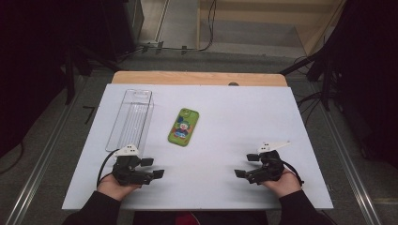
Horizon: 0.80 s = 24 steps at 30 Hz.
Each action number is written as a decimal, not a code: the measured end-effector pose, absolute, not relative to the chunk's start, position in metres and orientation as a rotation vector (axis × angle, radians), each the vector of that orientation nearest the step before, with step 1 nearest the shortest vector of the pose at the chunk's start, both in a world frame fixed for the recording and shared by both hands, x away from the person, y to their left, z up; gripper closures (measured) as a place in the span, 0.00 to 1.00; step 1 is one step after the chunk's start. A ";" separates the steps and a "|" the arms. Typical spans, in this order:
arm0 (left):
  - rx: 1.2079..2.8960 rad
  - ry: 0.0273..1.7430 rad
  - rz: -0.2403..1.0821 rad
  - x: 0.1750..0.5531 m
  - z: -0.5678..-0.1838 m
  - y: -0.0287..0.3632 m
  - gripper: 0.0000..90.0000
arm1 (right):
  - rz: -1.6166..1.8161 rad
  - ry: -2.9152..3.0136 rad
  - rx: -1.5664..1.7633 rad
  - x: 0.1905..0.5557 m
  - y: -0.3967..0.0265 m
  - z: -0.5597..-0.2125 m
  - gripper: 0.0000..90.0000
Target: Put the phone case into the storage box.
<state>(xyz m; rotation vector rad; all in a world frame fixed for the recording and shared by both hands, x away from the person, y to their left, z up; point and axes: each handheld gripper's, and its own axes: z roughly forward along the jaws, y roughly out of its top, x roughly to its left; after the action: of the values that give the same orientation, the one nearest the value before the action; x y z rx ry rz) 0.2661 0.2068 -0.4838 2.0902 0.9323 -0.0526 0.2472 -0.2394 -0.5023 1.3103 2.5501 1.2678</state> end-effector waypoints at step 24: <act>2.118 0.945 -0.060 0.273 -0.458 0.173 0.30 | 1.280 2.522 1.332 0.247 -0.242 -0.501 0.10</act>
<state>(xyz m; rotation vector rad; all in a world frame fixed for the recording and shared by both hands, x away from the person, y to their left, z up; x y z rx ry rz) 0.2732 0.1734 -0.4576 2.1183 0.9449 -0.0601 0.2470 -0.2418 -0.5014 1.3323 2.5221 1.2795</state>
